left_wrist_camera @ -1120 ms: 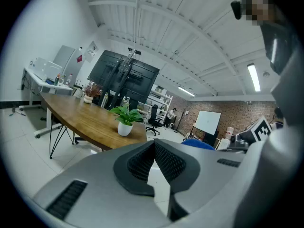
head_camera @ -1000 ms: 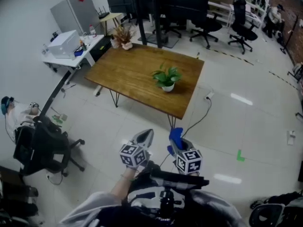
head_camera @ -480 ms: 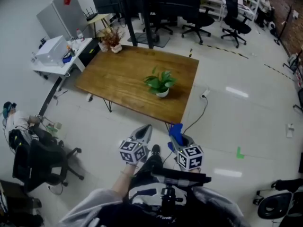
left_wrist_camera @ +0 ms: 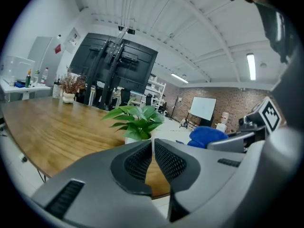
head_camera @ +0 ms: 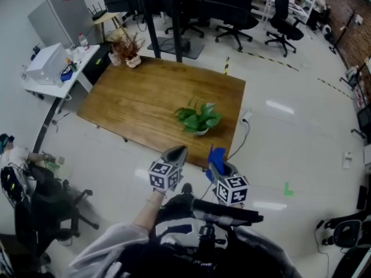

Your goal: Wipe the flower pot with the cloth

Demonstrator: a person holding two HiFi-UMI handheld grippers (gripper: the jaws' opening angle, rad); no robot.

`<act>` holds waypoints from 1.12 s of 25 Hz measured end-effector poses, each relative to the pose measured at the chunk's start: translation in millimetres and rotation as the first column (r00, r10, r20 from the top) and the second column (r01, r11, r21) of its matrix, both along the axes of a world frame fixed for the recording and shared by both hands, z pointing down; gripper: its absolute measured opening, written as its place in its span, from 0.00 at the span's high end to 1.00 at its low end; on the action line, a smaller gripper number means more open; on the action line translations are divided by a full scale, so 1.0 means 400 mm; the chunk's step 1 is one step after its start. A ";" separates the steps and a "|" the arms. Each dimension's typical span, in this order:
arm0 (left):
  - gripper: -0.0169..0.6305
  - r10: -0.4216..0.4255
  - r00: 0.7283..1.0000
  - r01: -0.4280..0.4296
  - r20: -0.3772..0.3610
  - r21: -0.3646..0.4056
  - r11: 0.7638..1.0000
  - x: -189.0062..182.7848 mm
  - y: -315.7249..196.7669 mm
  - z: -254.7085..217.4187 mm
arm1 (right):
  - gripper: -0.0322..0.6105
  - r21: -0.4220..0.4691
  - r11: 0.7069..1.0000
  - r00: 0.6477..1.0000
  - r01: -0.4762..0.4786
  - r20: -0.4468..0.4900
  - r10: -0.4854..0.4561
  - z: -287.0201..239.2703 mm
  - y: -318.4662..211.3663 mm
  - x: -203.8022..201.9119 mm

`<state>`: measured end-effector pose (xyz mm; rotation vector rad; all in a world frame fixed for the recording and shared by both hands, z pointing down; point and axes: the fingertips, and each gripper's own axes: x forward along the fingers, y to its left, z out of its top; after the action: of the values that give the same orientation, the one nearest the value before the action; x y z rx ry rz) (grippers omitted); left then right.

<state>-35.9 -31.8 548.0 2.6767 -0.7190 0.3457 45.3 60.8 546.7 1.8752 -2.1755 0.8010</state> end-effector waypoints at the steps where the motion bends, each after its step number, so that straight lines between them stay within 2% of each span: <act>1: 0.95 0.021 1.000 -0.021 0.020 -0.005 1.000 0.009 -0.023 0.017 | 0.84 -0.008 1.000 1.000 -0.015 -0.004 0.015 0.003 -0.021 0.008; 3: 0.95 0.045 0.998 -0.044 0.043 -0.025 0.999 0.023 -0.068 0.048 | 0.84 -0.025 0.999 0.999 -0.044 -0.009 0.044 0.012 -0.056 0.024; 8: 0.95 0.051 0.998 -0.048 0.043 -0.076 0.996 0.053 -0.164 0.108 | 0.84 -0.064 0.992 0.994 -0.108 -0.024 0.107 0.031 -0.112 0.059; 16: 0.95 0.025 0.999 -0.019 0.035 -0.146 0.989 0.079 -0.238 0.165 | 0.84 -0.157 0.980 0.992 -0.125 -0.047 0.119 0.078 -0.134 0.082; 19: 0.95 0.016 1.000 -0.012 0.022 -0.153 0.988 0.089 -0.258 0.168 | 0.84 -0.168 0.982 0.993 -0.088 -0.094 0.073 0.096 -0.161 0.092; 22: 0.95 0.002 1.000 0.001 0.013 -0.161 0.987 0.098 -0.269 0.169 | 0.84 -0.177 0.983 0.980 -0.044 -0.199 0.008 0.112 -0.195 0.119; 25: 0.95 -0.024 1.000 0.025 0.007 -0.165 0.986 0.101 -0.273 0.167 | 0.84 -0.185 0.983 0.947 -0.003 -0.317 -0.056 0.120 -0.236 0.158; 28: 0.95 -0.050 0.999 0.050 0.006 -0.173 0.984 0.107 -0.285 0.170 | 0.84 -0.189 0.979 0.903 0.081 -0.403 -0.153 0.130 -0.295 0.196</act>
<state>6.9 -145.8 615.8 2.4912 -0.7203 0.3791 123.6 -57.3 598.5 1.6329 -1.8701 0.4871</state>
